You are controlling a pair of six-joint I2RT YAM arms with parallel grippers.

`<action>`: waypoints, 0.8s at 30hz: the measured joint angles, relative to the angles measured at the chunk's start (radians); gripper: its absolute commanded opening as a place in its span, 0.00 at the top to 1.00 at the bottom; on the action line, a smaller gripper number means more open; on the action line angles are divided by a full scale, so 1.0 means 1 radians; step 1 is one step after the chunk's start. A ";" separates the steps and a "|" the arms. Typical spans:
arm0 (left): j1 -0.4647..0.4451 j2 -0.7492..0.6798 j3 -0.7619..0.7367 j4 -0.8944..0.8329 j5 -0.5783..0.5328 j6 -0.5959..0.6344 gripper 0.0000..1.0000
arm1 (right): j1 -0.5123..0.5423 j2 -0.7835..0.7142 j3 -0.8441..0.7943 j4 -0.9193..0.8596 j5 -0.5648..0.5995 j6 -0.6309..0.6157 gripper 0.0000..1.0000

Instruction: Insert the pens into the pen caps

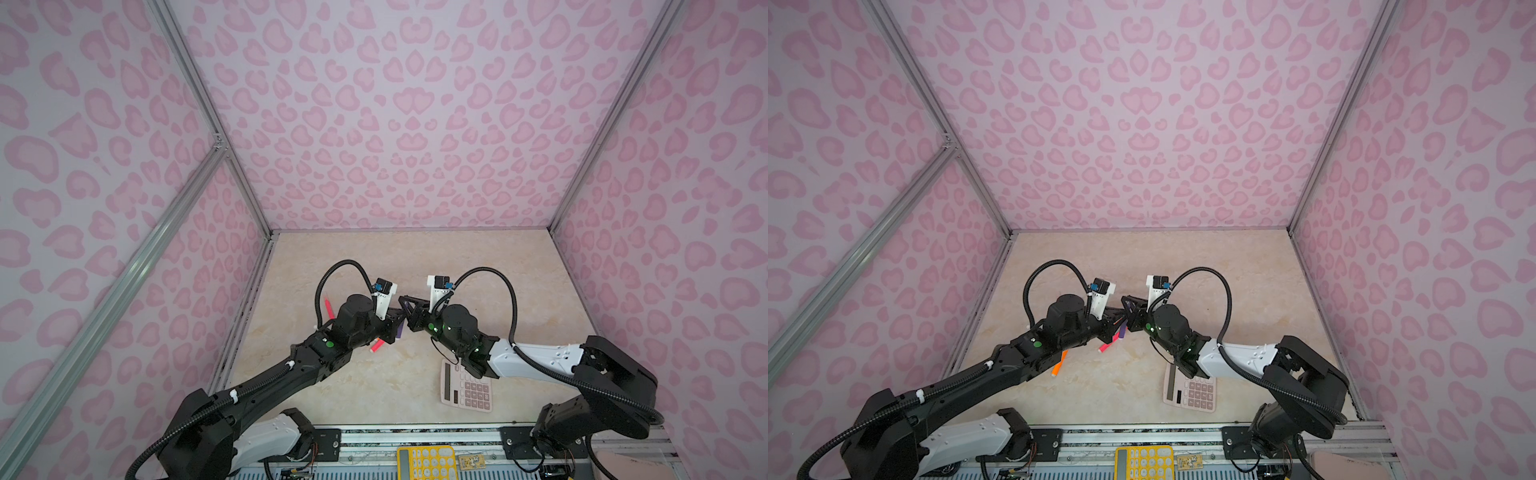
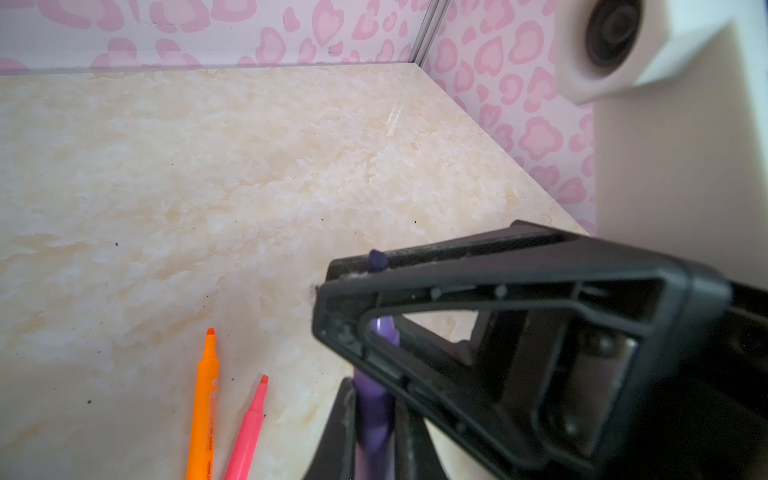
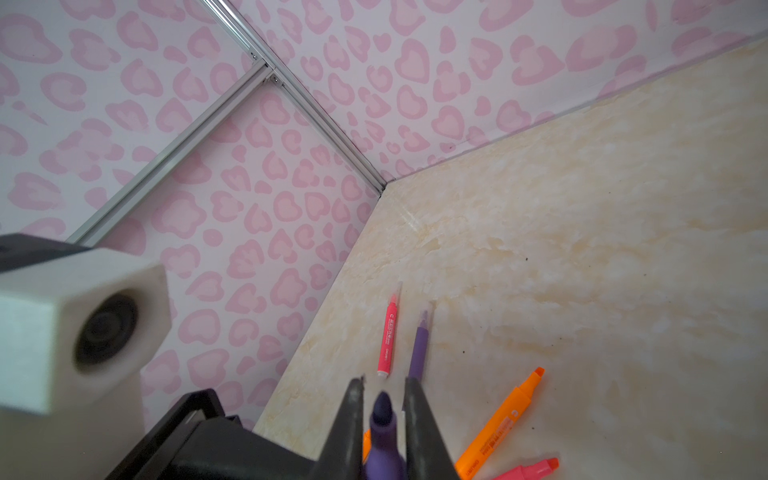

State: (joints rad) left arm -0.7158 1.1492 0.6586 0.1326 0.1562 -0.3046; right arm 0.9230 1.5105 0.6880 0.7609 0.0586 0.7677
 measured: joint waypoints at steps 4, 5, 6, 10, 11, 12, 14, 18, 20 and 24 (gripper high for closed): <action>-0.002 -0.011 -0.007 0.002 -0.007 0.002 0.91 | -0.002 -0.003 -0.006 0.008 -0.007 0.005 0.95; -0.003 -0.012 -0.007 0.002 -0.007 0.003 0.86 | -0.002 -0.004 -0.010 0.014 -0.010 0.008 0.96; -0.004 -0.013 -0.008 0.002 -0.006 0.003 0.81 | -0.003 -0.006 -0.011 0.018 -0.011 0.008 0.97; -0.009 -0.024 -0.023 0.024 -0.002 0.010 0.70 | -0.008 -0.015 -0.024 0.032 -0.026 0.014 0.98; -0.011 -0.023 -0.024 0.025 0.001 0.010 0.69 | -0.009 -0.016 -0.031 0.037 -0.026 0.019 0.99; -0.011 -0.021 -0.024 0.025 0.002 0.010 0.69 | -0.009 -0.016 -0.036 0.042 -0.026 0.024 0.99; -0.010 -0.008 -0.023 0.025 0.009 0.010 0.69 | -0.009 -0.016 -0.042 0.049 -0.031 0.026 0.99; -0.010 0.014 -0.015 0.025 0.012 0.010 0.75 | -0.008 -0.010 -0.040 0.056 -0.042 0.034 1.00; -0.010 0.022 -0.013 0.025 0.012 0.010 0.76 | -0.009 -0.001 -0.040 0.068 -0.048 0.036 1.00; -0.010 0.032 -0.005 0.019 0.010 0.009 0.82 | -0.009 0.009 -0.038 0.084 -0.052 0.044 1.00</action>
State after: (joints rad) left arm -0.7254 1.1816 0.6537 0.1516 0.1658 -0.2955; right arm 0.9142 1.5192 0.6498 0.8448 0.0067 0.8116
